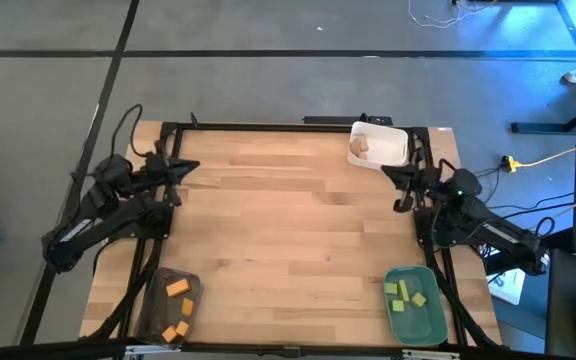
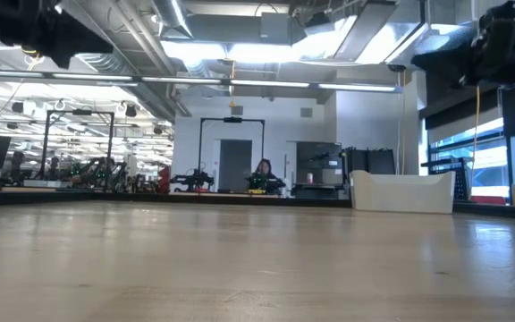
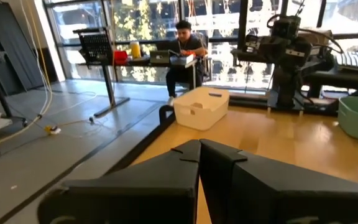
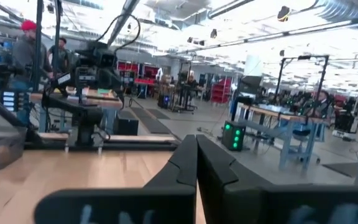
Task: Sort & place blocks by color
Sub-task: Return to Home Position
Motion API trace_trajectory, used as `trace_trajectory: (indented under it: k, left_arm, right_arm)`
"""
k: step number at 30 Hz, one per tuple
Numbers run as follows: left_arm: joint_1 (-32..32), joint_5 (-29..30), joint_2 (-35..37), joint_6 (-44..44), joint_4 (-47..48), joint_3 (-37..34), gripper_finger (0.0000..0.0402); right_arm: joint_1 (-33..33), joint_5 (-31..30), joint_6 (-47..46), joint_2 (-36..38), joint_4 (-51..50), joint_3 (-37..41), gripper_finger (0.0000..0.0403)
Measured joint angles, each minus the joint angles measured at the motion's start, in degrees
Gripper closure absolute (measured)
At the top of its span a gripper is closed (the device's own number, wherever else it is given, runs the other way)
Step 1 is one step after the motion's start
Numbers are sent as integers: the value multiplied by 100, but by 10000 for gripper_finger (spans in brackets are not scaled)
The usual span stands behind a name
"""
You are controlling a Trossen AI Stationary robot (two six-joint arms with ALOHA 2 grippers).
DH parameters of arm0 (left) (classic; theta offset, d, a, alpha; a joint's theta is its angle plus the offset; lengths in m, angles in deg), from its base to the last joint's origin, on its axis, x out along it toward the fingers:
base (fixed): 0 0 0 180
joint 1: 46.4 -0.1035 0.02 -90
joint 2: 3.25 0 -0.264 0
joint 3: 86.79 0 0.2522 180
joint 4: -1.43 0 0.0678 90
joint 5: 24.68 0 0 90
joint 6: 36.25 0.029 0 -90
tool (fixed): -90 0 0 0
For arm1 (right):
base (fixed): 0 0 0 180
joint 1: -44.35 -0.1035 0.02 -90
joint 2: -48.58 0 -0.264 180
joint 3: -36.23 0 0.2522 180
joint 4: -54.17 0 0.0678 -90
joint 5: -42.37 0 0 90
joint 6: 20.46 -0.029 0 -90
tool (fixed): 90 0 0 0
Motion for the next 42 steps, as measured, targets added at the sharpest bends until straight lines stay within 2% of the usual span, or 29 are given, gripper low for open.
trace_trajectory:
  k: [5, 12, 16, 19, 26, 29, 35, 42]
  left_arm:
    - [0, 2, 0, -4, -19, -197, 401]
    - [0, -39, 2, -3, -11, -444, 401]
    - [0, -432, 2, -15, -59, -643, 401]
    - [0, -783, 0, -114, -443, -953, 401]
    - [-2, -1067, 0, -308, -1382, -1801, 401]
    - [-2, -1142, -7, -233, -1674, -1916, 402]
    - [0, -2074, -1, -158, -1718, -1929, 402]
    - [-2, -1856, -4, -287, -1766, -1934, 401]
  right_arm:
    - [-2, 181, -11, 0, 204, 353, 403]
    - [4, 330, 6, -1, 130, 350, 403]
    - [4, 518, -58, -2, 61, 350, 403]
    - [4, 721, -158, -3, -39, 350, 403]
    - [4, 936, -188, -3, -177, 348, 403]
    - [4, 941, -191, -1, -190, 348, 403]
    - [4, 889, -188, -3, -496, 344, 403]
    - [4, 886, -194, -34, -666, 344, 403]
